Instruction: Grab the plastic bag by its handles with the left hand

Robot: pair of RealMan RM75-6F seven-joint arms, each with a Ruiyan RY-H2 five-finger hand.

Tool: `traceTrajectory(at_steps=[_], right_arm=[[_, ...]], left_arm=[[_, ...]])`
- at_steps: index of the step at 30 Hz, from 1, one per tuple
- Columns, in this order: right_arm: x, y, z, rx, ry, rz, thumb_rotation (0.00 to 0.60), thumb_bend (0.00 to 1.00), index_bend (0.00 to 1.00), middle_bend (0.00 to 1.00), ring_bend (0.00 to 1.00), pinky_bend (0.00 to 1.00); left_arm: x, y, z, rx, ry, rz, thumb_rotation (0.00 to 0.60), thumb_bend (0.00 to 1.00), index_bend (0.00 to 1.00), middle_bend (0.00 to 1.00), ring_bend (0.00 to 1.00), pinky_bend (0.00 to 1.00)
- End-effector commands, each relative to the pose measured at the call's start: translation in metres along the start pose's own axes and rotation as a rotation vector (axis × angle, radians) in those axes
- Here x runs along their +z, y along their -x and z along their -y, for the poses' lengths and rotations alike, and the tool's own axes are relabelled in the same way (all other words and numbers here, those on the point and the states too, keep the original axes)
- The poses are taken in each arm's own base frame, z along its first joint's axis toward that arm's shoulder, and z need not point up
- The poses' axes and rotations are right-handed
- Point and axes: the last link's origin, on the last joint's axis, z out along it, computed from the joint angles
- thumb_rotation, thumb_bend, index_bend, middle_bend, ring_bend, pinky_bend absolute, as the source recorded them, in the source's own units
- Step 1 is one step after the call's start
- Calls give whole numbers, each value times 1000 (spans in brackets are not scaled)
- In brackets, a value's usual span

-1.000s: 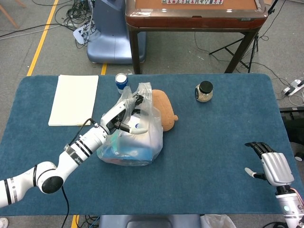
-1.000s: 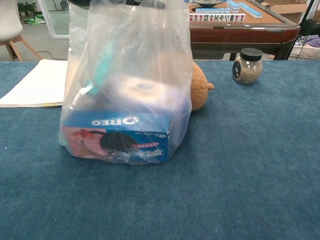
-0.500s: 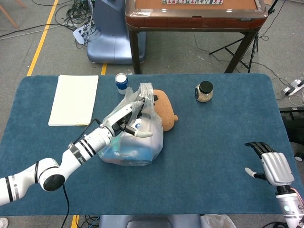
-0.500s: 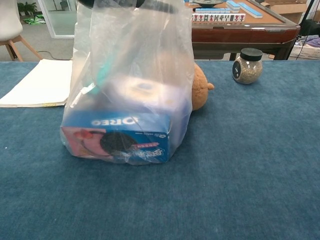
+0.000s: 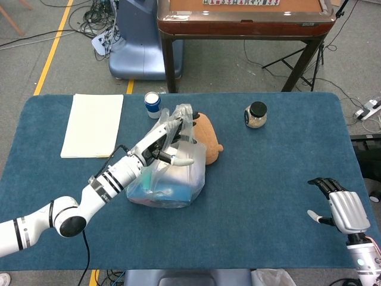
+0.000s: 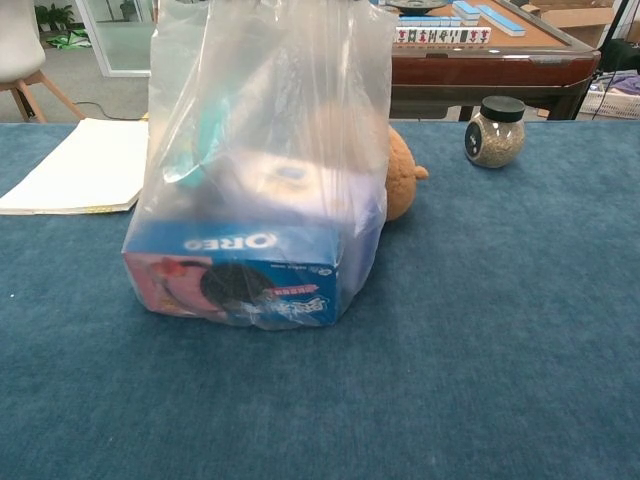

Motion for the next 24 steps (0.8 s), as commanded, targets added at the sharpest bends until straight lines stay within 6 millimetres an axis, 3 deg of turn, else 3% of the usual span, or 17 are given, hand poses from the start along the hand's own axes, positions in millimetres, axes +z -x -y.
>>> traceTrajectory(at_steps=[1,9,24], right_arm=[[-1,0,0,0,-1,0,600,0,299,283,231,525],[0,1,0,0,2,6,600,0,299,283,231,525],[0,2,1,-4,-5,5,600,0,299,284,231,525]], left_arm=[[0,-1,2,-3,1,-17,600,0,24,2,36,230],[1,-3,1,-28,2,-37,600,0,22,2,36,230],[-8,-6,-23,-107,-16,-27,600,0,56,44,75,270]])
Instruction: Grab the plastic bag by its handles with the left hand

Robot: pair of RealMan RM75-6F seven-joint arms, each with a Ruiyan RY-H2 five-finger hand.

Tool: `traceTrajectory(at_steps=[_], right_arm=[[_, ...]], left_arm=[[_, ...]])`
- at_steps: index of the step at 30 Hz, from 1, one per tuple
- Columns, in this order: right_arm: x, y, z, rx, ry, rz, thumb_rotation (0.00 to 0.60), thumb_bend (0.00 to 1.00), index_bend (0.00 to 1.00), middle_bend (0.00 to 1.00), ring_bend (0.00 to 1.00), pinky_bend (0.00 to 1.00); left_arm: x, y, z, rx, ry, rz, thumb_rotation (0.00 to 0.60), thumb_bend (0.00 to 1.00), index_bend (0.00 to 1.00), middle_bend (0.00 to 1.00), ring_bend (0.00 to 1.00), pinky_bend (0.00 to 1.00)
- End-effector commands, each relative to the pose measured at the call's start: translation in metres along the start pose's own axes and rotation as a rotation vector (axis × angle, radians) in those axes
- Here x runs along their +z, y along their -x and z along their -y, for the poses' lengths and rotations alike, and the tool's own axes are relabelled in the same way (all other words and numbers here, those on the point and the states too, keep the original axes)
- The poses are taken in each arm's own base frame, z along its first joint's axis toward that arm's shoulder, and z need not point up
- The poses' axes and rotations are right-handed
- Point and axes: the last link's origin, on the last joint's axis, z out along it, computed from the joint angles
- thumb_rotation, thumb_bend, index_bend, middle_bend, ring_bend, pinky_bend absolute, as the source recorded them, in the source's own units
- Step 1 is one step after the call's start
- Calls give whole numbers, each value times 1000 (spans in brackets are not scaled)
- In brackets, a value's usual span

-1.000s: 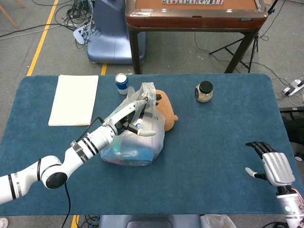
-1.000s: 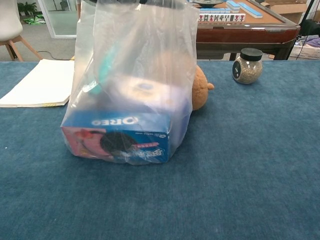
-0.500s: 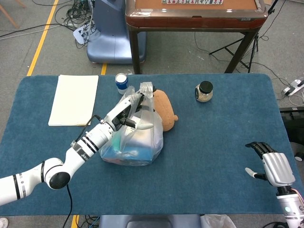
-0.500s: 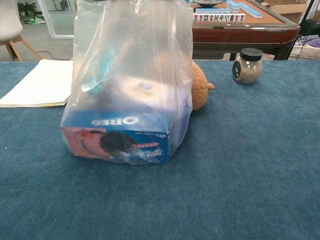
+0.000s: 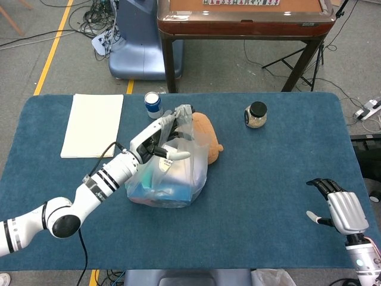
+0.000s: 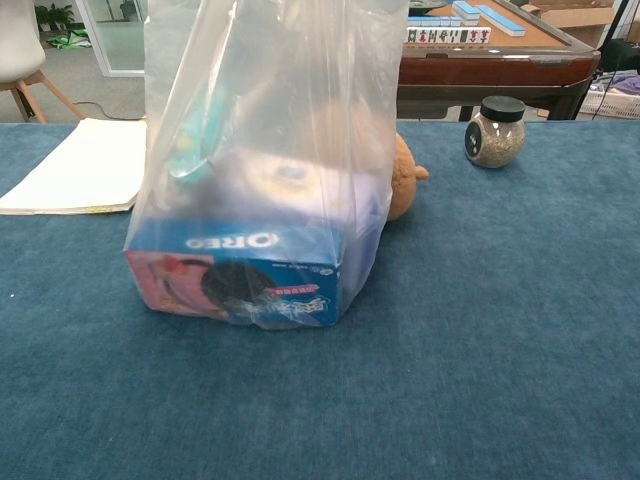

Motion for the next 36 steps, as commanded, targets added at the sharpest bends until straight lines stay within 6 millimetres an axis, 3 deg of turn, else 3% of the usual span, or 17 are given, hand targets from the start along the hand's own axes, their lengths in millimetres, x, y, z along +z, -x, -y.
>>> traceTrajectory(at_steps=[1,13,36], right_arm=[[0,0,0,1,2,1,600,0,299,284,231,525],[1,0,-1,3,4,0,600,0,299,285,231,525],[1,1,-1,2,5,4,600,0,299,285,231,525]], left_arm=[[-2,-1,-5,-27,4,-9,600,0,60,51,86,285],[-5,-3,-13,-81,-9,-36,600,0,128,155,195,428],[-6,-5,-22,-19,-14,-159,600,23,411,594,549,753]])
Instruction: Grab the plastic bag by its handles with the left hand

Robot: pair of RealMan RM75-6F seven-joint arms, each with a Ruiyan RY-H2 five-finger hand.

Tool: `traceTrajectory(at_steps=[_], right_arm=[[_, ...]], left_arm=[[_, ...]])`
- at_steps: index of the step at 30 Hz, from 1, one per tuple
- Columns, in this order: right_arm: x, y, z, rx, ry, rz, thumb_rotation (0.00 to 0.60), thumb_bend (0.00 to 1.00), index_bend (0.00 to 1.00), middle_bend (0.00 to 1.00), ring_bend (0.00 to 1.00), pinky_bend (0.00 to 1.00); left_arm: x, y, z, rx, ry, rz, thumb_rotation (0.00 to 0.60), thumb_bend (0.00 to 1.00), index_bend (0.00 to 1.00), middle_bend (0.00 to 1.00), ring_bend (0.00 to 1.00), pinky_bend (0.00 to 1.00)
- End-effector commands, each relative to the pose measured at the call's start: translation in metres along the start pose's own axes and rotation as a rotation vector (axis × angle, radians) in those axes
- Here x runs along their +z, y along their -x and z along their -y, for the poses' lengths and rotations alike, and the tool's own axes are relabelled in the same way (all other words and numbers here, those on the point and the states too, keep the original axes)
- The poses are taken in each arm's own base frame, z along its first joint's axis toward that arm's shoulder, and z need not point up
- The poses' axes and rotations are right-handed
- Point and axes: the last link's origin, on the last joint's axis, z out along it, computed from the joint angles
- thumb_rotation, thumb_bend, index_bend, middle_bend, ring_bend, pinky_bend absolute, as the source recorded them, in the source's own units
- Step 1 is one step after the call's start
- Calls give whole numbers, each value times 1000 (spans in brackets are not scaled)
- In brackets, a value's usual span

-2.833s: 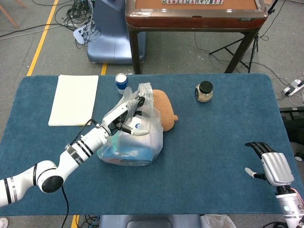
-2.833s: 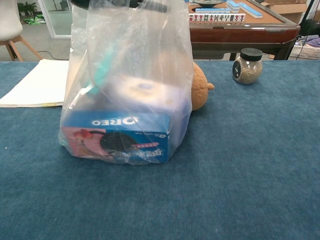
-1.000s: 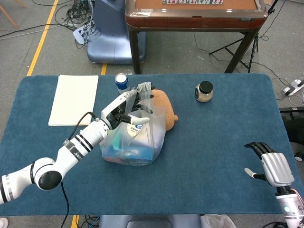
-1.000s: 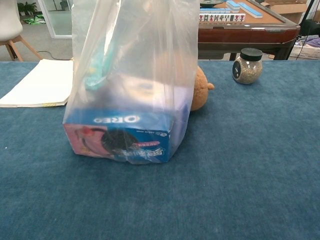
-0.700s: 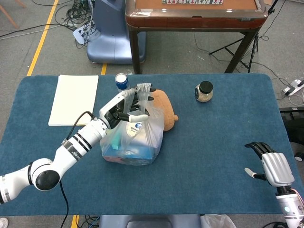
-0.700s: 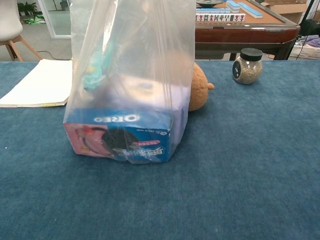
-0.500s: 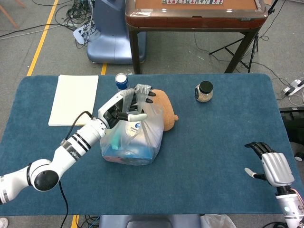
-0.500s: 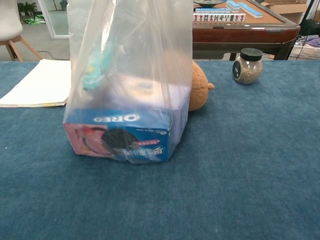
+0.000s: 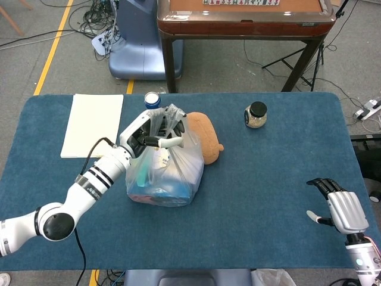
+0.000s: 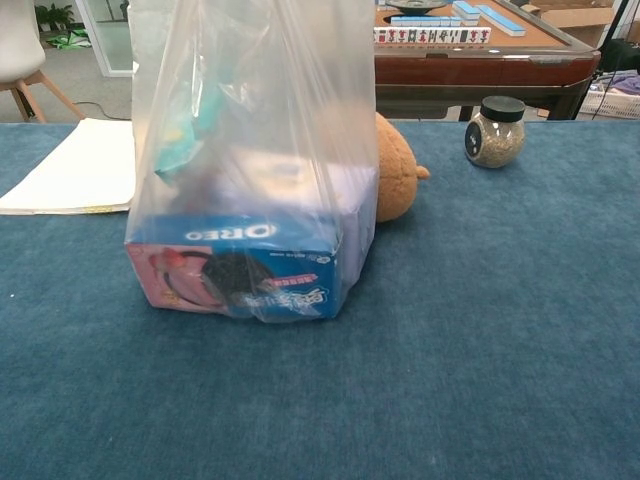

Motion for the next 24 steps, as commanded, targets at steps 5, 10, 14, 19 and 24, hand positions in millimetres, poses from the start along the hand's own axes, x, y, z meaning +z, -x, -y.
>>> traceTrajectory(at_steps=[5,10,14,19,24], right_arm=[[0,0,0,0,0,1,600,0,299,285,231,525],[0,0,0,-1,0,2,600,0,299,285,231,525],[0,1,0,-1,0,3,600,0,299,285,231,525],[0,1,0,-2,1,5,600,0,299,285,231,525],[0,2,0,-2,1,6,600,0,299,285,231,525]], left_arm=[[1,2,-4,57,4,-93,600,119,512,699,635,833],[1,3,-7,82,10,-155,600,205,558,741,674,867],[0,4,-10,92,15,-191,600,282,577,754,690,887],[-2,3,-14,102,21,-221,600,322,586,762,696,891],[-5,3,-22,113,34,-244,600,326,591,769,702,897]])
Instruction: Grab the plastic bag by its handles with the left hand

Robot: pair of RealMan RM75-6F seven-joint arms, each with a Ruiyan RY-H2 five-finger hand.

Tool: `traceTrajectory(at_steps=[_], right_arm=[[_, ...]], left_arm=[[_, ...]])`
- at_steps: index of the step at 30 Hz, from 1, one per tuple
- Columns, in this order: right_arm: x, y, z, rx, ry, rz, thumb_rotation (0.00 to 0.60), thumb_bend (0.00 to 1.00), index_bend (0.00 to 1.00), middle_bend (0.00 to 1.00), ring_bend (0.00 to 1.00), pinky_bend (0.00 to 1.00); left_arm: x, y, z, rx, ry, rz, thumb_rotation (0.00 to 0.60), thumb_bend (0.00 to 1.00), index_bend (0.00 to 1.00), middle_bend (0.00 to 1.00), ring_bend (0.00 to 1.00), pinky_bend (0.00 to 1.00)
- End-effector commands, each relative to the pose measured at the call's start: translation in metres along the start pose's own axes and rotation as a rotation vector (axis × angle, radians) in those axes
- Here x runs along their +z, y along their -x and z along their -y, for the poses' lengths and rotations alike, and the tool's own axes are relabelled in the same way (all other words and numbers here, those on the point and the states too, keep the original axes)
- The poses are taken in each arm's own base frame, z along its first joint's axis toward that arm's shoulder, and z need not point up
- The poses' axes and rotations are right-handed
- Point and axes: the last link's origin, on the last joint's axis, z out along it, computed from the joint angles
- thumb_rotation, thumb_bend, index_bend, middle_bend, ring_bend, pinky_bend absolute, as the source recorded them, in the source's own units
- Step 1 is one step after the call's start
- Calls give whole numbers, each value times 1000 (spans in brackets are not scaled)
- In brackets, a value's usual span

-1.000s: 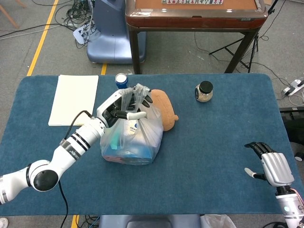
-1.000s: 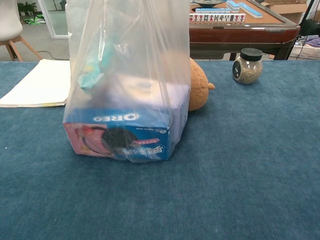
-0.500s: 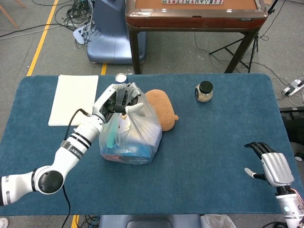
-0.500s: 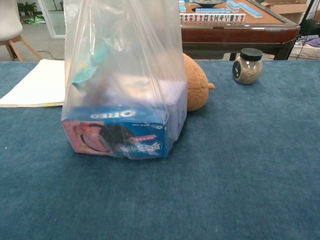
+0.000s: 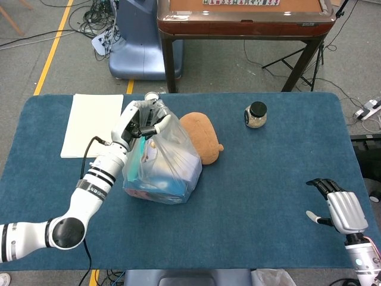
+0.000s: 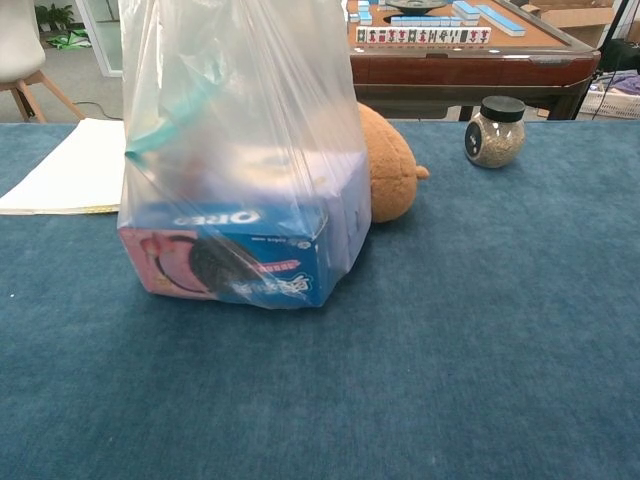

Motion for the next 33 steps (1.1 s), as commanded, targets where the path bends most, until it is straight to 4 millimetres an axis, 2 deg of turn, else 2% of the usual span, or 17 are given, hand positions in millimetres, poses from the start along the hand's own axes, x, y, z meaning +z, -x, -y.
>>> traceTrajectory(at_steps=[1,15,33], right_arm=[[0,0,0,0,0,1,600,0,299,285,231,525],[0,1,1,-1,-1,5,600,0,299,285,231,525],[1,0,-1,-3,-1,1,600,0,300,285,231,525]], left_arm=[[-2,-1,-5,1,10,-10,600,326,592,770,703,898],[-11,-7,-36,27,75,-38,600,326,595,777,707,898],[-10,-24,-43,19,77,-71,600,326,595,778,707,898]])
